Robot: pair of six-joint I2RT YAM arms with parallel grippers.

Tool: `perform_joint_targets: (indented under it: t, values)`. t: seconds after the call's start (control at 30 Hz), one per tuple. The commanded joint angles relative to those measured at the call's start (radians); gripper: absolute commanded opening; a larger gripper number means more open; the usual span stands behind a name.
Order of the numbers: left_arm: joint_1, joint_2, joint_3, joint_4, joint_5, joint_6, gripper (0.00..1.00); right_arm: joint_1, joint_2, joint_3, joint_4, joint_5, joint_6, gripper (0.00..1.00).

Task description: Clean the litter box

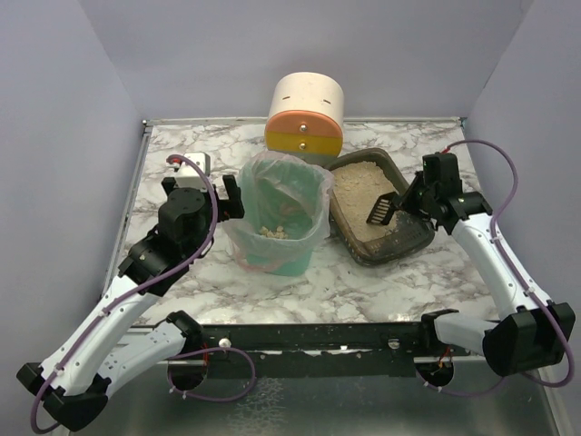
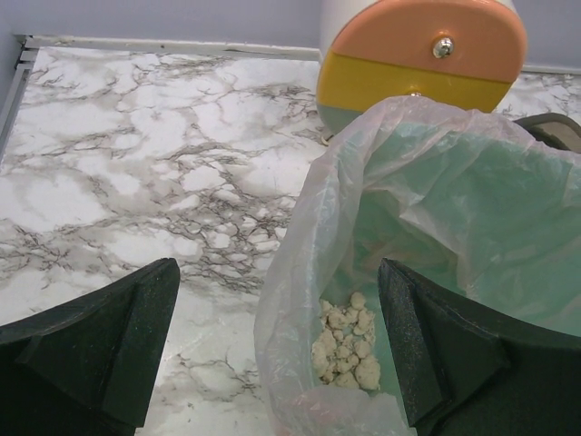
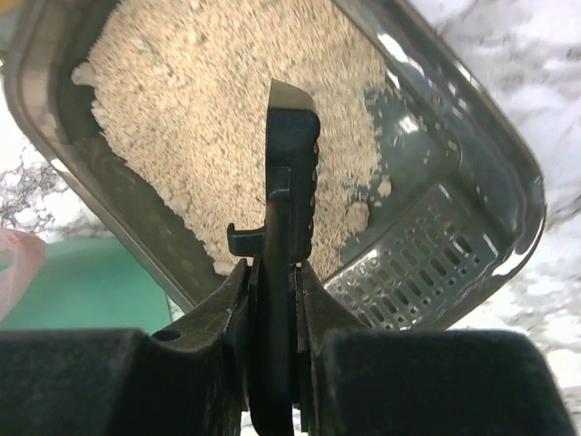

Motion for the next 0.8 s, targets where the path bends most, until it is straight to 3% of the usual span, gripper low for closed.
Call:
perform_joint_targets:
  t: [0.0, 0.17, 0.77]
  values:
    - [0.003, 0.000, -0.032, 0.042, 0.006, -0.003, 0.99, -0.037, 0.008, -0.079, 0.024, -0.172, 0.106, 0.00]
    - [0.002, -0.001, -0.053, 0.049, 0.003, -0.002, 0.99, -0.042, 0.033, -0.169, 0.135, -0.259, 0.197, 0.00]
    - [0.004, 0.020, -0.099, 0.067, 0.052, -0.017, 0.99, -0.043, 0.084, -0.450, 0.680, -0.277, 0.608, 0.00]
